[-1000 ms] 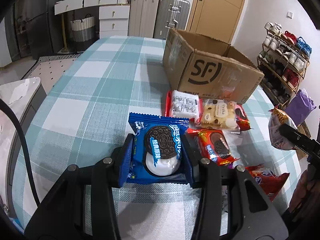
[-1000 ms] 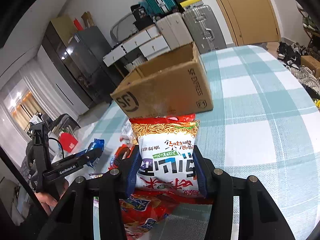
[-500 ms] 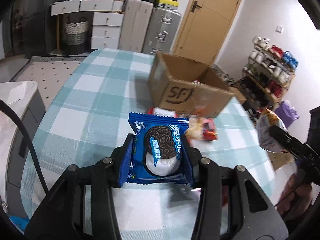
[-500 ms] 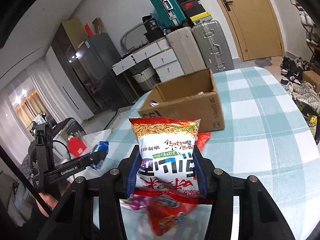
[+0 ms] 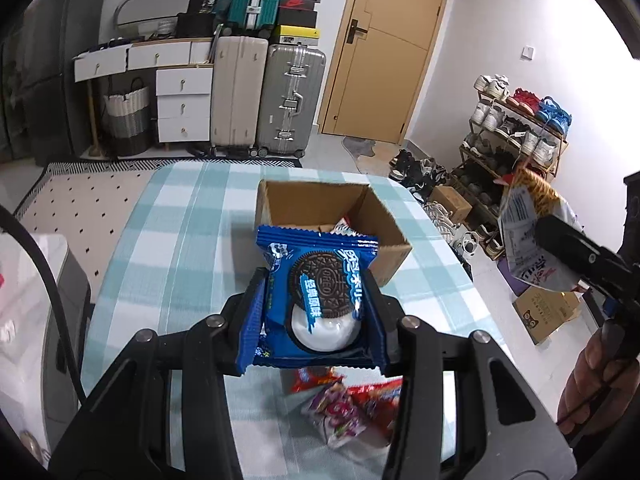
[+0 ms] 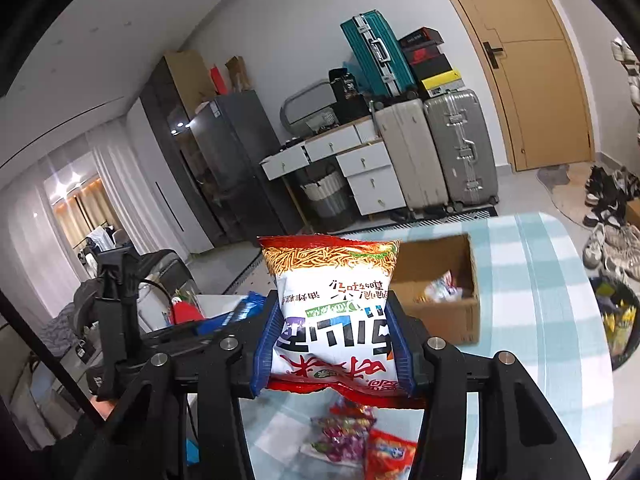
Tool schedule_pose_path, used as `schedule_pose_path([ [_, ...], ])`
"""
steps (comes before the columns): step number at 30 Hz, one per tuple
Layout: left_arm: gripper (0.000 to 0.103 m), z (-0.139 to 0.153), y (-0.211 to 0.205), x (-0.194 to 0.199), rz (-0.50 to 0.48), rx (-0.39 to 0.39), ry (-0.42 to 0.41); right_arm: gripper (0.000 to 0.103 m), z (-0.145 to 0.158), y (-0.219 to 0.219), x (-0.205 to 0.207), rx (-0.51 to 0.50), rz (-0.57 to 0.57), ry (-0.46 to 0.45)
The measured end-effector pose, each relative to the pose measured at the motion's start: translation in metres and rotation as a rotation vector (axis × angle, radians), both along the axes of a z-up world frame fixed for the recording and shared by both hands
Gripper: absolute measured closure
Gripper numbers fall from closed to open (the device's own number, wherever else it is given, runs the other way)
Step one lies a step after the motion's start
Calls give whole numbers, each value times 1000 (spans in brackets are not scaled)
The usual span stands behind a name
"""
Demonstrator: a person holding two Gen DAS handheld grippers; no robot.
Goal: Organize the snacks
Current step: 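Lift the Oreo pack and noodle bag and carry both over the box, then lower both tools into the box and open them to drop the snacks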
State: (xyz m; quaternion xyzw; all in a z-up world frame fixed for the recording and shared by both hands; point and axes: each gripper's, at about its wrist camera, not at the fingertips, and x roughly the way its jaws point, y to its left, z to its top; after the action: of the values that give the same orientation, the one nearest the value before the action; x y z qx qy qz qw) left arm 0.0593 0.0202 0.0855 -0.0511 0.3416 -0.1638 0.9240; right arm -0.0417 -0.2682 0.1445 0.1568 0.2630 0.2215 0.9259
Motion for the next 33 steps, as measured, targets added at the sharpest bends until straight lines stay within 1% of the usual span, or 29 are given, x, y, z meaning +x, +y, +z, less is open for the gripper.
schedule_pose_path([
  [3,62,8,-12,15,0,29,-4,54,12,-3,12,24,0,6],
  [5,62,9,-19,29,1,39,9,54,17,-6,21,38,-3,16],
  [7,62,11,-23,45,1,18,32,54,19,-10,32,43,-6,24],
  [10,62,11,-27,69,5,-10,62,54,20,-13,52,20,-13,26],
  [14,62,12,-37,107,0,-30,83,54,17,-17,88,20,-20,59],
  [17,62,10,-45,132,14,-22,72,54,16,-20,118,16,-32,69],
  [19,62,5,-53,150,33,7,63,54,14,-21,140,8,-42,81],
  [23,62,-11,-64,185,35,23,95,54,3,-21,176,-16,-50,111],
  [25,62,-20,-69,200,32,35,90,54,-7,-20,192,-36,-49,127],
  [26,62,-26,-70,208,39,54,95,54,-13,-19,201,-49,-50,140],
  [33,62,-57,-79,246,17,94,135,54,-58,-19,236,-100,-54,193],
])
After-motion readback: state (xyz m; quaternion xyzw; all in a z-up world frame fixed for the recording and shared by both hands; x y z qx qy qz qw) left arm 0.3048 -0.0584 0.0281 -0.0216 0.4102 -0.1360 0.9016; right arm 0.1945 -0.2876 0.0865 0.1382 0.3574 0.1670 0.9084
